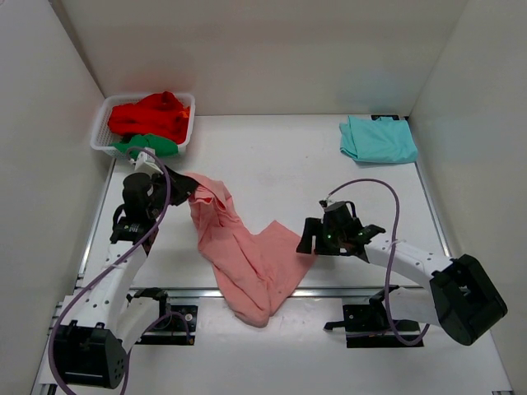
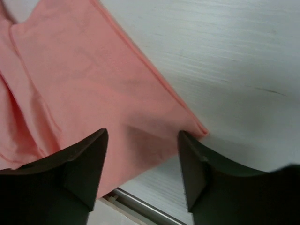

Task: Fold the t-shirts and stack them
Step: Move the tshirt to the center of the board, then flatten out the tshirt

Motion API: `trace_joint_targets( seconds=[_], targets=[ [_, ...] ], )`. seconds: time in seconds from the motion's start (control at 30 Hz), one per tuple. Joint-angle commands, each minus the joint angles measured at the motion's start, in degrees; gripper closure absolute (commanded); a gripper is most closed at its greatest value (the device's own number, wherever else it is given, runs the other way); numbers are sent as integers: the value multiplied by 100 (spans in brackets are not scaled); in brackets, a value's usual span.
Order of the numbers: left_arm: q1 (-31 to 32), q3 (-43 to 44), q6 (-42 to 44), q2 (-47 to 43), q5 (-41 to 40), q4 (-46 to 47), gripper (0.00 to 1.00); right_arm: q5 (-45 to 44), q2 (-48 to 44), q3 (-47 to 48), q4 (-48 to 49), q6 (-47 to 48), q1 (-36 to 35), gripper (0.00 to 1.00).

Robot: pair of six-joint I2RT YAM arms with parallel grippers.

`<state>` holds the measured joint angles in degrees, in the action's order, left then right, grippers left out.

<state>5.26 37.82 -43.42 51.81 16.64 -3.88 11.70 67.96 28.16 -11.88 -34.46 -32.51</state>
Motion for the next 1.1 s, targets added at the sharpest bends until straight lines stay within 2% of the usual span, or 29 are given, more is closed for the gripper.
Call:
trace_joint_targets(
  seconds=[0.0, 0.07, 0.1, 0.2, 0.3, 0.47, 0.53, 0.57, 0.6, 0.63, 0.67, 0.77, 0.9, 0.97, 1.0, 1.07],
  targets=[
    [-25, -65, 79, -136, 94, 54, 100, -641, 164, 154, -515, 70, 8, 44],
    [-34, -47, 80, -84, 207, 37, 100, -1098, 68, 383, -904, 158, -89, 35],
    [-33, -47, 105, -66, 173, 45, 100, -1335, 16, 453, -1034, 159, -80, 26],
    [-51, -91, 62, -66, 208, 124, 100, -1487, -160, 664, -1325, 238, 8, 21],
    [-33, -179, 0, -31, 225, 212, 100, -1680, 49, 813, -1484, 308, -27, 18],
    [-42, -284, -61, -31, 357, 309, 100, -1671, 1374, 1085, -1545, 326, -492, 18],
    [-95, -284, -35, -48, 339, 257, 100, -1811, 1850, 1392, -1694, 238, -1026, 19],
    [-130, -276, 8, -109, 322, 169, 100, -1873, 2487, 1655, -1834, 125, -1386, 28],
    [-148, -293, 9, -92, 331, 186, 100, -1813, 2650, 1875, -1957, 80, -1563, 47],
    [-183, -258, 61, -101, 339, 142, 100, -1769, 2913, 2042, -2002, 45, -1661, 62],
    [-200, -232, 79, -92, 366, 29, 100, -1672, 3072, 2175, -2081, 27, -1705, 100],
    [-236, -56, 254, -84, 375, -130, 100, -1733, 2838, 2412, -2187, -26, -1812, 100],
    [-323, 549, 281, 355, 629, -70, 100, -2336, 2073, 3115, -2520, 737, -1041, 100],
    [-428, 1495, 124, 916, 1005, -17, 100, -2550, 1460, 3990, -2591, 1438, -330, 100],
    [-481, 2074, -51, 1014, 1034, 27, 100, -2603, 1204, 4491, -2539, 1625, -169, 100],
    [-508, 2857, -306, 1391, 1043, 54, 100, -2630, 861, 5256, -2486, 2169, 620, 100]
  ],
)
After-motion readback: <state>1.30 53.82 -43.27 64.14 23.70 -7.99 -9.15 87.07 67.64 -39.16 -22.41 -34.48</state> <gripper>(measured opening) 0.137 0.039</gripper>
